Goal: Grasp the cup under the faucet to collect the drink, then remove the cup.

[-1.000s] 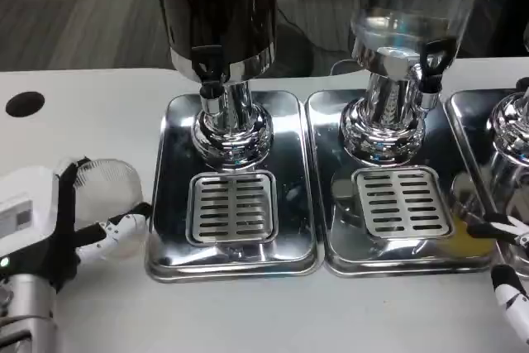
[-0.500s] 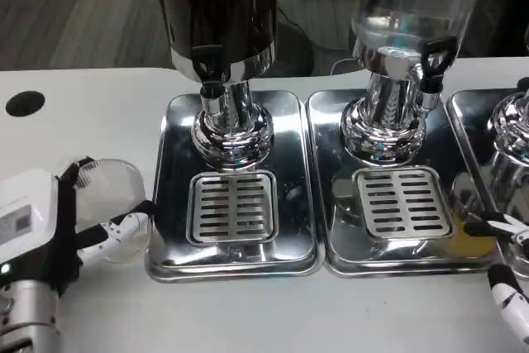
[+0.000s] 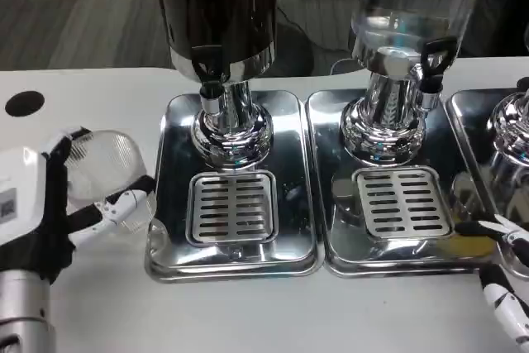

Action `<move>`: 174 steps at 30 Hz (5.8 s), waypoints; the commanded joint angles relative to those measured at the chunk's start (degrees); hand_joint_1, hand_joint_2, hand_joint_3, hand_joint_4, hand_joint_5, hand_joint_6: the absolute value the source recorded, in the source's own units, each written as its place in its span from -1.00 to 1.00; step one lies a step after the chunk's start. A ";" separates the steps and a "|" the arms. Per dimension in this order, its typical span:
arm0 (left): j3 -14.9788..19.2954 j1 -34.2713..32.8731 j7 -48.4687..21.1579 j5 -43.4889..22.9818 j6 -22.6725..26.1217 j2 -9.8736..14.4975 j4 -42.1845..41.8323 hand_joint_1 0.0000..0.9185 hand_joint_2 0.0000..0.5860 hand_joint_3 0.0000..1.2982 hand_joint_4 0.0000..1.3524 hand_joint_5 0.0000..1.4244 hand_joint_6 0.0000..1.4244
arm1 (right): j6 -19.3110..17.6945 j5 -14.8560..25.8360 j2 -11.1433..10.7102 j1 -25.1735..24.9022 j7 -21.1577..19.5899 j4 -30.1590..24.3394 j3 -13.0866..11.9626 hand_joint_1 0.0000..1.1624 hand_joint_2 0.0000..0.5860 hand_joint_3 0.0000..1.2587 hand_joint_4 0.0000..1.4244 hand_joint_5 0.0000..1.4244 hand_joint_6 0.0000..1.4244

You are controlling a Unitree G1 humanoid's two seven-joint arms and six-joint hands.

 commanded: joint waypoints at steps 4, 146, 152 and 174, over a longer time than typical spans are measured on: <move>-2.40 -3.45 0.31 0.59 -0.16 -1.81 2.70 -0.31 -0.57 -0.45 -0.40 -0.14 0.02 | -0.44 0.53 -0.30 -0.22 0.41 0.24 0.15 -0.37 0.54 -0.51 -0.80 -0.85 -0.99; -4.49 -3.44 -8.18 -10.00 -12.10 -7.41 -12.05 -1.00 -0.86 -0.25 -0.32 0.25 0.54 | -2.44 2.96 -0.80 -2.14 2.02 3.93 -0.44 -0.32 0.51 -0.52 -0.80 -0.83 -0.97; -4.35 -3.40 -8.09 -10.28 -12.34 -7.45 -11.78 -1.00 -0.86 -0.24 -0.32 0.25 0.54 | -2.24 3.10 -0.94 -2.09 2.08 3.73 -0.63 -0.32 0.51 -0.53 -0.80 -0.83 -0.97; -4.72 -4.52 -8.36 -10.30 -12.26 -7.63 -11.05 -1.00 -0.85 -0.24 -0.32 0.25 0.55 | -1.68 3.01 -0.91 -2.74 2.30 3.59 -0.67 -0.32 0.51 -0.51 -0.80 -0.83 -0.97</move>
